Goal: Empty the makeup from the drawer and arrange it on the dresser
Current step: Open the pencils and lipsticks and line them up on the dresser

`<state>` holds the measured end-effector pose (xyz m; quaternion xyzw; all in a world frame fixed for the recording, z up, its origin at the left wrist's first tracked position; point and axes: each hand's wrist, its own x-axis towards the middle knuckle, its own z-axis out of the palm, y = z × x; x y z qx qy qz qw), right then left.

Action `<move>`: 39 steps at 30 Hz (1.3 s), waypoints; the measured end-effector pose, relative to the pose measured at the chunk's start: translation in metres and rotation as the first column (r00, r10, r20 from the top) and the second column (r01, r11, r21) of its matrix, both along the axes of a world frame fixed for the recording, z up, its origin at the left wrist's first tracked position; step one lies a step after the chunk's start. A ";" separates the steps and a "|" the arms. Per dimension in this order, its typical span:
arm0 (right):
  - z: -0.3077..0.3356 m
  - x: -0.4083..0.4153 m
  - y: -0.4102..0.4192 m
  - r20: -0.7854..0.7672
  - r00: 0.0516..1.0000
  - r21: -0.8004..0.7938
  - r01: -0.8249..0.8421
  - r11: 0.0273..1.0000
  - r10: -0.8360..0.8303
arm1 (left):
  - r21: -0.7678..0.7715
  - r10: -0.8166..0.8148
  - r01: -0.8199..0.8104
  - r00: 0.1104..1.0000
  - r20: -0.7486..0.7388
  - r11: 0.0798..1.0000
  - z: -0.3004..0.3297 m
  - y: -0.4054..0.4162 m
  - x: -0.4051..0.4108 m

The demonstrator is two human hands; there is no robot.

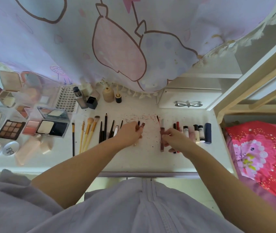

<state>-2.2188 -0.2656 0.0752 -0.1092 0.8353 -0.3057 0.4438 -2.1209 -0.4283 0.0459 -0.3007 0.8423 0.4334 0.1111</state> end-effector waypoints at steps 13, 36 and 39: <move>-0.065 0.032 -0.059 -0.183 0.970 0.132 -0.135 0.982 0.158 | -0.569 -0.054 0.156 0.980 0.192 0.807 -0.050 -0.001 -0.011; -0.053 -0.071 -0.049 -0.297 0.905 0.302 -0.215 0.929 0.306 | -0.507 -0.288 0.362 0.932 0.221 0.782 -0.046 0.072 -0.049; -0.038 -0.077 -0.040 -0.107 0.988 0.118 -0.101 0.988 0.114 | -0.391 -0.218 0.254 0.967 0.134 0.885 -0.037 0.064 -0.041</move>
